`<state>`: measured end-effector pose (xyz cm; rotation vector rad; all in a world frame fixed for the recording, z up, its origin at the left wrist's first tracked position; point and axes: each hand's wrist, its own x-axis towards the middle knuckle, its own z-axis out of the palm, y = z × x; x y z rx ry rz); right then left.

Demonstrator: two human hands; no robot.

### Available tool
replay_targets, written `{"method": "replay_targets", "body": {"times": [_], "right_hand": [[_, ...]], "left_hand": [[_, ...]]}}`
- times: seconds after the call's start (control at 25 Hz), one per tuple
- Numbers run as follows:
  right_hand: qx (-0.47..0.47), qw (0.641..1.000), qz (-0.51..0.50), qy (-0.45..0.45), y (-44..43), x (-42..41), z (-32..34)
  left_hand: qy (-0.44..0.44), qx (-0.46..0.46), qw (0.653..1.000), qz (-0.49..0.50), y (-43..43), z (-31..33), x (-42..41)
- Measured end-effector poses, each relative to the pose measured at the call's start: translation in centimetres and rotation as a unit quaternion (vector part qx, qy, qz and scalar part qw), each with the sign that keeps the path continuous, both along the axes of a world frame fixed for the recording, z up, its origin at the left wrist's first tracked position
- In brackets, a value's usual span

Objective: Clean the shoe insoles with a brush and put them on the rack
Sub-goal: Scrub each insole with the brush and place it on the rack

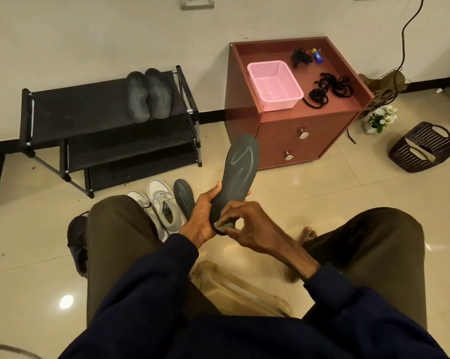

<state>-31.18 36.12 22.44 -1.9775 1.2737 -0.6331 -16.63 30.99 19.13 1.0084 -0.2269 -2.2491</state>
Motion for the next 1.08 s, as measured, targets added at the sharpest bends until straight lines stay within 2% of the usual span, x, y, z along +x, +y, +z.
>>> {"method": "replay_targets", "body": {"times": [0.08,0.16,0.24,0.32,0.4,0.48,0.56,0.64,0.68,0.72,0.8,0.88,0.92,1.08], "right_hand": [[-0.057,0.996,-0.058,0.023,-1.2,-0.9,-0.6],[-0.121,0.977,-0.157,0.073,-2.6,-2.1,-1.3],[-0.141,0.962,-0.22,0.073,-2.6,-2.2,-1.5],[-0.114,0.978,-0.171,0.028,-1.3,-1.1,-0.7],[-0.02,0.998,-0.061,-0.018,-0.1,0.1,0.5],[0.015,1.0,-0.009,-0.006,-0.6,-0.2,0.7],[-0.05,0.995,-0.076,0.039,-2.1,-1.6,-0.2],[-0.112,0.974,-0.168,0.105,-3.0,-3.0,-1.0],[-0.126,0.969,-0.186,0.107,-2.9,-3.1,-1.1],[-0.115,0.976,-0.163,0.09,-2.5,-2.8,-0.9],[-0.013,0.998,-0.049,0.038,-1.1,-1.3,0.4],[0.071,0.997,0.037,0.024,-0.7,-0.9,1.1],[0.061,0.997,0.035,0.038,-1.1,-1.3,0.8],[-0.074,0.983,-0.134,0.107,-2.8,-3.3,-0.4]], "left_hand": [[-0.002,-0.006,1.0,-0.004,0.2,-0.3,-0.4],[-0.02,-0.013,1.0,-0.017,0.4,-0.2,-1.1],[-0.028,-0.003,0.999,-0.029,0.5,0.1,-1.3],[-0.026,-0.005,0.999,-0.037,0.4,0.1,-1.2],[-0.014,-0.005,0.999,-0.029,0.3,-0.4,-0.9],[-0.008,-0.003,1.0,-0.018,0.4,-0.5,-0.8],[-0.018,-0.016,1.0,-0.003,0.3,-0.5,-0.9],[-0.015,-0.022,1.0,0.007,0.4,-0.1,-1.3],[-0.013,-0.023,1.0,0.013,0.4,0.0,-1.3],[-0.011,-0.023,1.0,0.018,0.4,0.1,-1.3],[-0.001,-0.024,0.999,0.022,0.4,0.0,-1.1],[0.015,-0.026,0.999,0.025,0.2,-0.5,-0.7],[0.014,-0.027,0.999,0.031,0.1,-0.5,-0.6],[-0.016,-0.041,0.998,0.046,-0.1,0.0,-0.7]]}}
